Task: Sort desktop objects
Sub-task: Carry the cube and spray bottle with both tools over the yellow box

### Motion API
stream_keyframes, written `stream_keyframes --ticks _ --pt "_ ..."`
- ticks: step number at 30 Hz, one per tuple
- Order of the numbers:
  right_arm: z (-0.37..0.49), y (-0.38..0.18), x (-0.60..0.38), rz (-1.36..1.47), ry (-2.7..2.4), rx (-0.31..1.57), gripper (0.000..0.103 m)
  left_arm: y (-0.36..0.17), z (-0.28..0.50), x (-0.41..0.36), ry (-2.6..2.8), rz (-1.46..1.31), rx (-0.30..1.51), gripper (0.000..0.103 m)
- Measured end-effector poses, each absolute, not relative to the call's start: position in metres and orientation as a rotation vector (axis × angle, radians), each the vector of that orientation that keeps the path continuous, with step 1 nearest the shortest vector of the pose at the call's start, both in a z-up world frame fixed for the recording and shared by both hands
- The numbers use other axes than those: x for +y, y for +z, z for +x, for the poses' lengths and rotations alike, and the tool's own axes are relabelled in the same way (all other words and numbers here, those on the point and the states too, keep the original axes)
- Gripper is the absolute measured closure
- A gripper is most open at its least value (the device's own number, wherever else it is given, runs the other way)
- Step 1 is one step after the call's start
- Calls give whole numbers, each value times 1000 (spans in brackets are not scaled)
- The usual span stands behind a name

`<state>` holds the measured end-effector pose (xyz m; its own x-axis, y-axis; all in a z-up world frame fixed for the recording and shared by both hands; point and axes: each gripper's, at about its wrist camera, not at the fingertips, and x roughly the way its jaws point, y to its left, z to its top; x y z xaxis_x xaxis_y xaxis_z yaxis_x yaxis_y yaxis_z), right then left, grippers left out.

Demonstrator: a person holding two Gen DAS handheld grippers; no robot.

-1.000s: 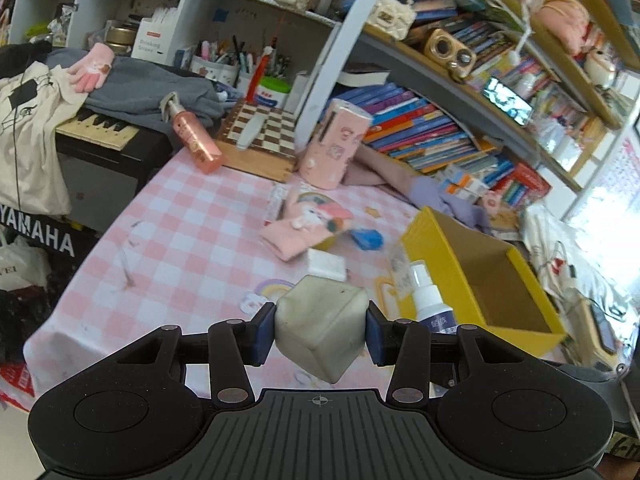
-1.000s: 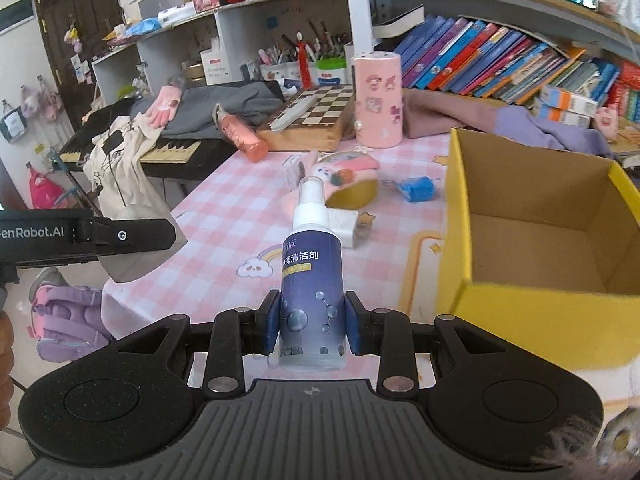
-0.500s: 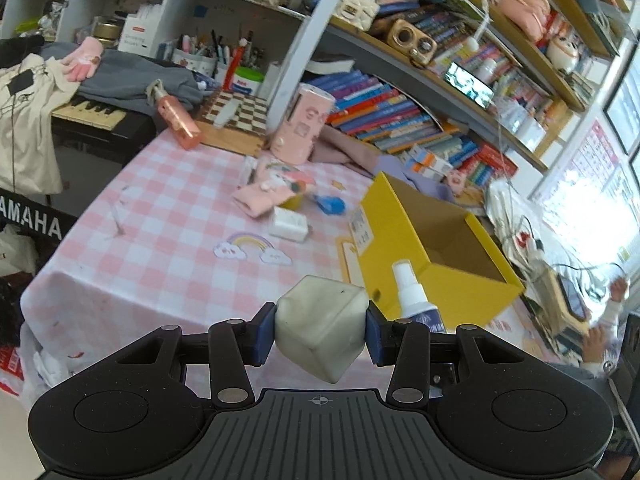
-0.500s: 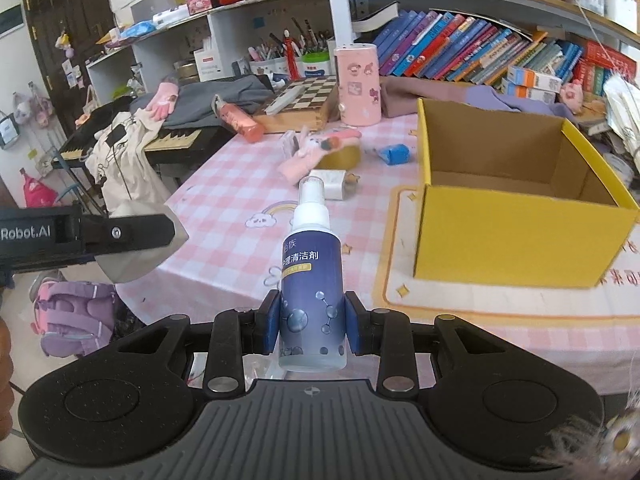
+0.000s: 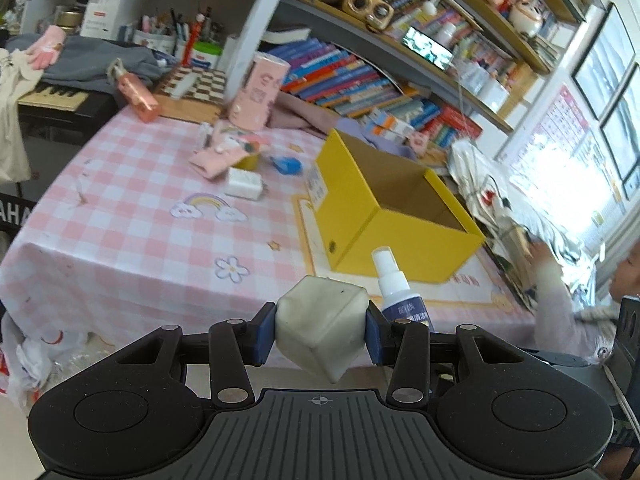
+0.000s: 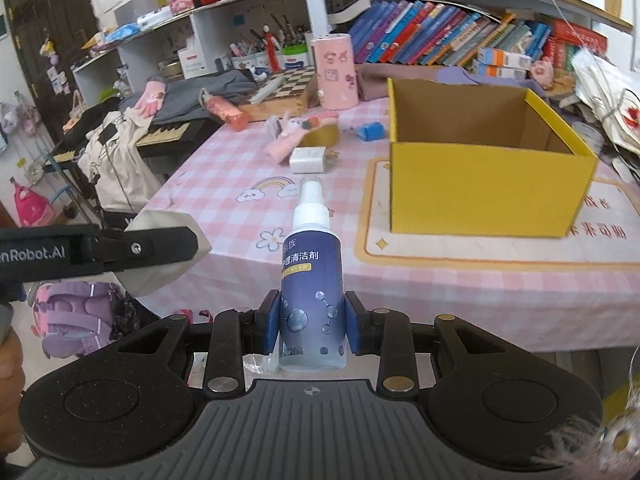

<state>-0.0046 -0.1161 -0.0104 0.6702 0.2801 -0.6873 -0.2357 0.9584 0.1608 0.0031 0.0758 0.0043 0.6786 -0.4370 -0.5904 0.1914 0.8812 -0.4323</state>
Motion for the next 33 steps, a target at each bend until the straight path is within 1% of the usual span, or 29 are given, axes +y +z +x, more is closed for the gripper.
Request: stream_keyframes --ticks 13,20,33 --pt "-33 -12 -135 82 190 800 73 3 -4 56 -445 -337 749 60" --pt "-44 -11 -146 85 125 802 73 -4 2 42 -514 -335 785 60" --pt "-46 -10 -172 107 27 794 73 -2 16 10 -597 -287 772 60"
